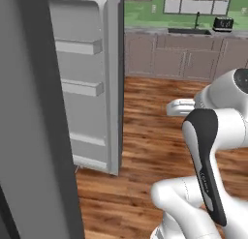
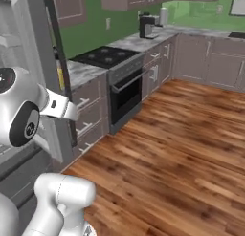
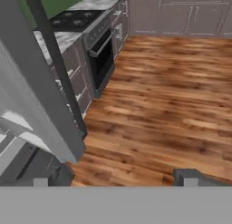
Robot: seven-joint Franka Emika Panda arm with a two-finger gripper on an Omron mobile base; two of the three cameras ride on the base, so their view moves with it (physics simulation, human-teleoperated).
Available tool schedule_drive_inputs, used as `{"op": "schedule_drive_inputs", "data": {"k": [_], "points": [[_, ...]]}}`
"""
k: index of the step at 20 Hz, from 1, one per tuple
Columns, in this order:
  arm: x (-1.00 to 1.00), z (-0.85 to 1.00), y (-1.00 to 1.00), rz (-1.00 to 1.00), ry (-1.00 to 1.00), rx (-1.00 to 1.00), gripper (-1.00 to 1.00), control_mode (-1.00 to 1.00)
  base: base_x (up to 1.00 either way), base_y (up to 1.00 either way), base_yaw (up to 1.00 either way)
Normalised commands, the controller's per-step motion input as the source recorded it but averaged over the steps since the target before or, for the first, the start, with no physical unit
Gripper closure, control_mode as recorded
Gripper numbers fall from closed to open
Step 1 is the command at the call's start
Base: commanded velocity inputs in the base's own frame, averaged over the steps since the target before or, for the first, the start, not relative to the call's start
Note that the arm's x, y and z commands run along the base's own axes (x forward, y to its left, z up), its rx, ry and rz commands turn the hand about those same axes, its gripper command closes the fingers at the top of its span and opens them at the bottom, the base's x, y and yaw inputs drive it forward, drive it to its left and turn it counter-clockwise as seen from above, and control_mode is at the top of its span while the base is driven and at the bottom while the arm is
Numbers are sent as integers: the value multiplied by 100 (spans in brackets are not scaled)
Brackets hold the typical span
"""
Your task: Move the kiwi and jam from the top shelf to the second highest shelf to make space. Then, place the pitcher from the counter on the cleared top shelf.
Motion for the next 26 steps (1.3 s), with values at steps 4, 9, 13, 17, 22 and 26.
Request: {"op": "schedule_drive_inputs", "data": {"k": [4, 9, 13, 17, 22, 26], "points": [[0, 0, 0, 0, 0, 0, -100, 100, 10, -31, -59], [0, 0, 0, 0, 0, 0, -100, 100, 44, -40, -49], [0, 0, 0, 0, 0, 0, -100, 100, 72, -55, -32], [0, 0, 0, 0, 0, 0, -100, 100, 91, -69, -6], [0, 0, 0, 0, 0, 0, -100, 100, 85, -58, 14], [0, 0, 0, 0, 0, 0, -100, 100, 69, -20, 47]]}}
